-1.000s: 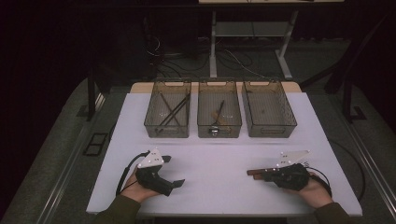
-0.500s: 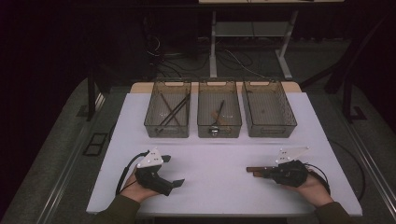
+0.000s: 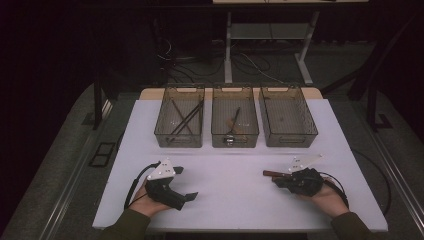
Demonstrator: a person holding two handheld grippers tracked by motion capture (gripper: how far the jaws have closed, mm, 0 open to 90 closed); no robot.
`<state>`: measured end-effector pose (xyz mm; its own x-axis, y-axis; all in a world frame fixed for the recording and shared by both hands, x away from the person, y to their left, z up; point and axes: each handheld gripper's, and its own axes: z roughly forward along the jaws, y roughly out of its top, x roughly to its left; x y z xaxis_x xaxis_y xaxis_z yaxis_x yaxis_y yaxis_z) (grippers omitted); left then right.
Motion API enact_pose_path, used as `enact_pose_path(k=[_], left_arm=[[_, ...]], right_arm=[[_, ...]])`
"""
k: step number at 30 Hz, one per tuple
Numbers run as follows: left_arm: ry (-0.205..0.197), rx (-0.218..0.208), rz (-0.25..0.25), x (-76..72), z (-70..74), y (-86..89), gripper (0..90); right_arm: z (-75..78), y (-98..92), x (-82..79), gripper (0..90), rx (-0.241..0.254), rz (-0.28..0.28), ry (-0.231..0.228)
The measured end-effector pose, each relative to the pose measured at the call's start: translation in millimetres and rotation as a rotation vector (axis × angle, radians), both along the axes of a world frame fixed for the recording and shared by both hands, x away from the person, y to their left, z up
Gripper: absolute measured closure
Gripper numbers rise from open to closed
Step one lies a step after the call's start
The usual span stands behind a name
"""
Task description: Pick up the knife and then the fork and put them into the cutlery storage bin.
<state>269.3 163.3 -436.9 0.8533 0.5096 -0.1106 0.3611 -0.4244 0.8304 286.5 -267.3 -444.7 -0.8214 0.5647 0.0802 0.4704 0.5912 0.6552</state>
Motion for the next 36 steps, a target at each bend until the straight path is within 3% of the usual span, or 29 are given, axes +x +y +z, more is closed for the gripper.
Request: enact_pose_path(k=[9, 13, 20, 28, 31, 36], left_arm=[[0.002, 0.000, -0.003, 0.3, -0.2, 0.4, 0.1], [0.002, 0.001, -0.007, 0.1, -0.2, 0.1, 0.1], [-0.001, 0.001, -0.011, -0.2, 0.0, 0.1, 0.1], [0.006, -0.001, -0.010, -0.3, -0.5, 0.0, 0.1], [0.005, 0.001, -0.012, -0.3, -0.6, -0.1, 0.1], [0.004, 0.004, -0.013, -0.2, -0.7, -0.5, 0.1]], right_arm=[[-0.9, -2.8, 18.3, 89.4, -0.013, -0.062, -0.013], [0.1, -4.9, 18.9, 89.3, -0.004, -0.066, -0.007], [18.6, -16.5, 6.3, 70.4, 0.053, -0.120, -0.023], [18.5, -43.3, -14.3, 57.4, 0.026, -0.188, -0.003], [14.7, -51.1, -21.6, 57.9, 0.017, -0.194, 0.002], [12.5, -59.6, -33.6, 61.2, 0.001, -0.225, -0.031]])
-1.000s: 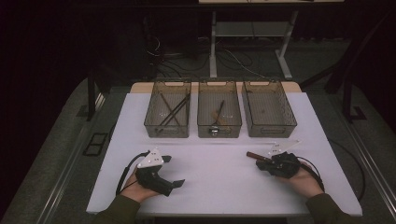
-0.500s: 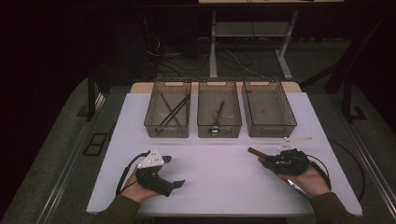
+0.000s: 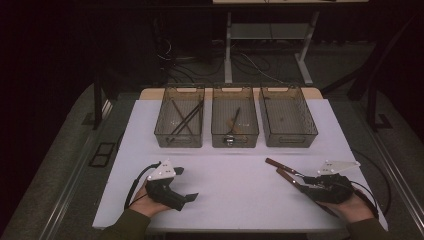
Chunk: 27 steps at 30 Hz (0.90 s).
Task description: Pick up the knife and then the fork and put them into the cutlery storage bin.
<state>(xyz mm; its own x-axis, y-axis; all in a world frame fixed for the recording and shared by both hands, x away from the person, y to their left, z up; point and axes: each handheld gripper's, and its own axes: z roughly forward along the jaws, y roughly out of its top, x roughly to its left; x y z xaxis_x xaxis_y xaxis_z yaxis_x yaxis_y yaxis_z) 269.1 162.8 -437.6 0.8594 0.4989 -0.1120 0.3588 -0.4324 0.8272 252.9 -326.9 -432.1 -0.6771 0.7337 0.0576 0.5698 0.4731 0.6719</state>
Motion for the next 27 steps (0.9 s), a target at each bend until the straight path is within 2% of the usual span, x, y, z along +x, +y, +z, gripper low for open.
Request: enact_pose_path(k=[6, 13, 19, 27], left_arm=[[0.000, 0.006, -0.004, -0.4, 0.1, -0.8, 0.1], [0.000, 0.008, -0.010, -0.1, -0.3, -0.8, 0.1], [0.002, -0.003, -0.004, -0.6, -0.6, -1.4, 0.1], [0.004, 0.002, -0.007, -0.8, -1.1, -2.4, 0.1]], right_arm=[[-3.2, -3.9, -0.1, 65.7, 0.027, -0.017, 0.024], [-9.8, 2.8, 2.0, 69.7, 0.001, 0.015, 0.035], [-13.6, 6.7, 1.6, 72.2, -0.041, 0.025, 0.022], [-15.0, 7.3, -0.5, 72.5, -0.051, 0.031, 0.001]])
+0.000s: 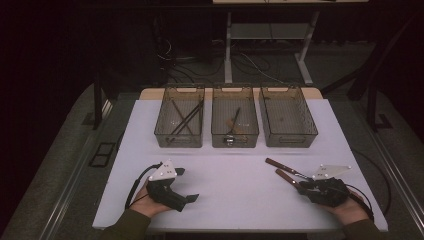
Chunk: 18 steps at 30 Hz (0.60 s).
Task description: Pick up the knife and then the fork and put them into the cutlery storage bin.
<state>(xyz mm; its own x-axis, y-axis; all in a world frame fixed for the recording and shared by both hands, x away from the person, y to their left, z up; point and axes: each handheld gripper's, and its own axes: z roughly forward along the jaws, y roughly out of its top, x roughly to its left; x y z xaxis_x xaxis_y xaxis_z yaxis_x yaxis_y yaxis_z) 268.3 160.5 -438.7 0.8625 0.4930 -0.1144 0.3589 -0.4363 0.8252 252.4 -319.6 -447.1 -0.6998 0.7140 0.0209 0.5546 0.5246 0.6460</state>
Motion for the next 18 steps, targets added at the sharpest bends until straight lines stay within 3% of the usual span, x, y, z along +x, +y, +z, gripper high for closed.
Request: enact_pose_path(k=[11, 18], left_arm=[[-0.003, 0.004, -0.004, 0.4, 0.5, 1.5, 0.1], [0.002, -0.001, 0.001, -0.3, 0.4, 0.3, 0.1]], right_arm=[[-1.0, -6.6, -0.2, 68.7, 0.031, 0.029, 0.002], [-1.6, -9.1, 0.6, 75.0, 0.035, 0.019, 0.005]])
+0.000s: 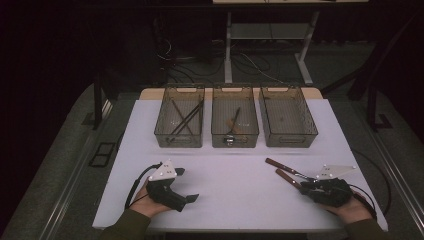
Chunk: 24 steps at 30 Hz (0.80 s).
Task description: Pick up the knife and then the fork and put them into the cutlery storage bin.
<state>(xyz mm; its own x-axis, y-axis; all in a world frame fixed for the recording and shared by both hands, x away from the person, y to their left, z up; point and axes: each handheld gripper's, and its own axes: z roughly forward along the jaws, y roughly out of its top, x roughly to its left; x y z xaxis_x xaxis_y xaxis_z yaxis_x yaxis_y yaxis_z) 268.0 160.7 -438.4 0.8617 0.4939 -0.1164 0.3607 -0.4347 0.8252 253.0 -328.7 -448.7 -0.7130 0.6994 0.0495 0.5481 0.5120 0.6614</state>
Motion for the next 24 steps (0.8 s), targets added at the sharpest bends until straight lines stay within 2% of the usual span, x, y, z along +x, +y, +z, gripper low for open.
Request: enact_pose_path(k=[7, 10, 24], left_arm=[[0.000, 0.004, -0.004, -0.2, 0.0, -0.7, 0.1], [0.001, 0.001, -0.003, 0.0, -0.2, -0.7, 0.1], [0.001, 0.005, -0.014, 0.0, -0.1, -1.0, 0.1]], right_arm=[[0.8, 0.6, 1.5, 76.5, -0.002, -0.006, 0.008], [2.4, 0.8, 2.7, 76.5, -0.001, -0.008, 0.025], [11.3, -0.2, 6.3, 76.6, 0.047, -0.004, 0.028]])
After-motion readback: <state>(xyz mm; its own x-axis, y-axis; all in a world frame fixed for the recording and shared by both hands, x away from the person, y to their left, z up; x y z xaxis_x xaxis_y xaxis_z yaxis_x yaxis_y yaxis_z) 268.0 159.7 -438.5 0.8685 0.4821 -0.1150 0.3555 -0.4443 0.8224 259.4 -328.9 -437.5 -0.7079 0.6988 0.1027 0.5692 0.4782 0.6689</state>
